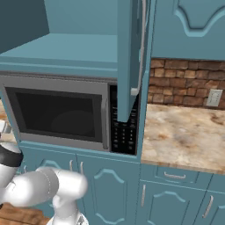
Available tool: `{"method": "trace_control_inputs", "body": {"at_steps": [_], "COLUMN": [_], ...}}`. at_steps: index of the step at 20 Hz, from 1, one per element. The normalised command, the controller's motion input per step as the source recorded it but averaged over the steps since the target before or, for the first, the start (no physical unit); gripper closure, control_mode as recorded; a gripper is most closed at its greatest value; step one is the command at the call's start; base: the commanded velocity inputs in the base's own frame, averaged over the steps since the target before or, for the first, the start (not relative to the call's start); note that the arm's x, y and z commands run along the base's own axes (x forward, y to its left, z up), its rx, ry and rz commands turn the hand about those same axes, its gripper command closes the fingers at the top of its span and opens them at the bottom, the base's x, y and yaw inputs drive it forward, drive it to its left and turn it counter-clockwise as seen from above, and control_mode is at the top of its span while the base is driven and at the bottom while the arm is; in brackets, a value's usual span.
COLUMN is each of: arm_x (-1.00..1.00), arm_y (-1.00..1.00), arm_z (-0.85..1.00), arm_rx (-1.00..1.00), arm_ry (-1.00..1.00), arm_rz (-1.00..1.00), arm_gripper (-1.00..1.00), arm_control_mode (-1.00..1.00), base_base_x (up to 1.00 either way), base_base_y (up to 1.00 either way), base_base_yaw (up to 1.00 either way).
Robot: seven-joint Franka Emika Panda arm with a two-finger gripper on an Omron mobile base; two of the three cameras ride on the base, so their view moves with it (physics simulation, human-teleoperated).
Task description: Pick the tangerine from the counter and place it in the cabinet. Then close the cabinet.
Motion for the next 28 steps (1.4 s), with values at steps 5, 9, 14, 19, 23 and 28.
{"method": "trace_control_inputs", "body": {"at_steps": [5,9,14,19,23,28], "arm_x": [0.0,0.0,0.04,0.24,0.58,0.65], "arm_y": [0.67,0.64,0.49,0.25,0.15,0.02], "arm_z": [-0.08,0.0,-0.01,-0.06,-0.01,0.0], "arm_rx": [0.02,0.03,0.01,0.0,0.0,0.0], "arm_ry": [-0.01,0.0,-0.01,-0.02,0.0,0.01], "arm_rz": [0.04,0.04,0.01,0.0,0.0,0.0], "arm_gripper": [-1.0,-1.0,-1.0,-1.0,-1.0,-1.0], "arm_control_mode": [-1.0,-1.0,-1.0,-1.0,-1.0,-1.0], "base_base_x": [0.0,0.0,0.0,0.0,0.0,0.0], "base_base_y": [0.0,0.0,0.0,0.0,0.0,0.0], "base_base_yaw": [0.0,0.0,0.0,0.0,0.0,0.0]}}
